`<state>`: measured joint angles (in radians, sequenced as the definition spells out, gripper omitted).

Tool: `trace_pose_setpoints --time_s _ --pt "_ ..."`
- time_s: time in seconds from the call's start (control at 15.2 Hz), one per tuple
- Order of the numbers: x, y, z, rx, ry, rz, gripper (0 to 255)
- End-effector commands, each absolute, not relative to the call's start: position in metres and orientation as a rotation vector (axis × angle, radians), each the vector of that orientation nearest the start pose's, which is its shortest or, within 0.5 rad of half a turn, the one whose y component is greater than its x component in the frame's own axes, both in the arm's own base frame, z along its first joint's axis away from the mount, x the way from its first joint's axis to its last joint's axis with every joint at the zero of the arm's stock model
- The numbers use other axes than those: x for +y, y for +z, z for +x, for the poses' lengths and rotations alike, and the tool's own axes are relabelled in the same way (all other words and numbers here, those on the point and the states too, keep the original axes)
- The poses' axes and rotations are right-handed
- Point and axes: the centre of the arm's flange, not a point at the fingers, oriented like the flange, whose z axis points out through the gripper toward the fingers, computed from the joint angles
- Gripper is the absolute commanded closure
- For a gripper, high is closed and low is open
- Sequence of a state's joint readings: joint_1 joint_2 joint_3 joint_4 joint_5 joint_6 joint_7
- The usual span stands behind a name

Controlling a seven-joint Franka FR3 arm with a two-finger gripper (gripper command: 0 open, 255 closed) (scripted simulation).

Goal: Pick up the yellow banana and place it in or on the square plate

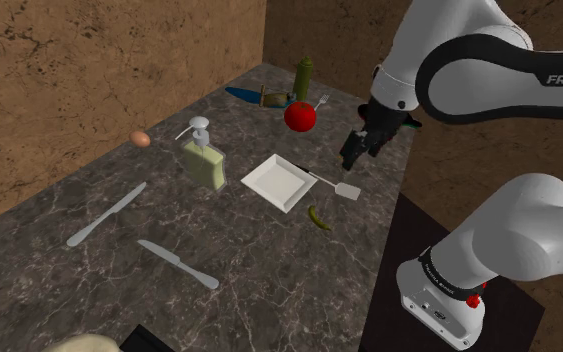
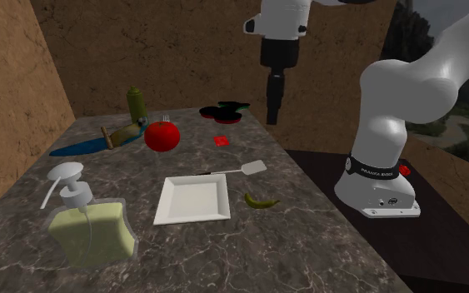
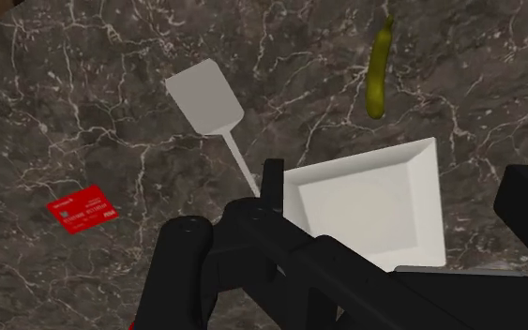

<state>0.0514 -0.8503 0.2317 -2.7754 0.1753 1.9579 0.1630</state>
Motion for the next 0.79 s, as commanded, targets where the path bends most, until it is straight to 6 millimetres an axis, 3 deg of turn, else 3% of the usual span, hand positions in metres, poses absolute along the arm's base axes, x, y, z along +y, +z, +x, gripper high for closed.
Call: trace_pose_setpoints --time_s 0.0,0.73 --pt "0.099 0.411 0.287 0.031 -0.048 -3.151 0" --pt "0.139 0.270 0.280 0.021 -0.069 -3.174 0"
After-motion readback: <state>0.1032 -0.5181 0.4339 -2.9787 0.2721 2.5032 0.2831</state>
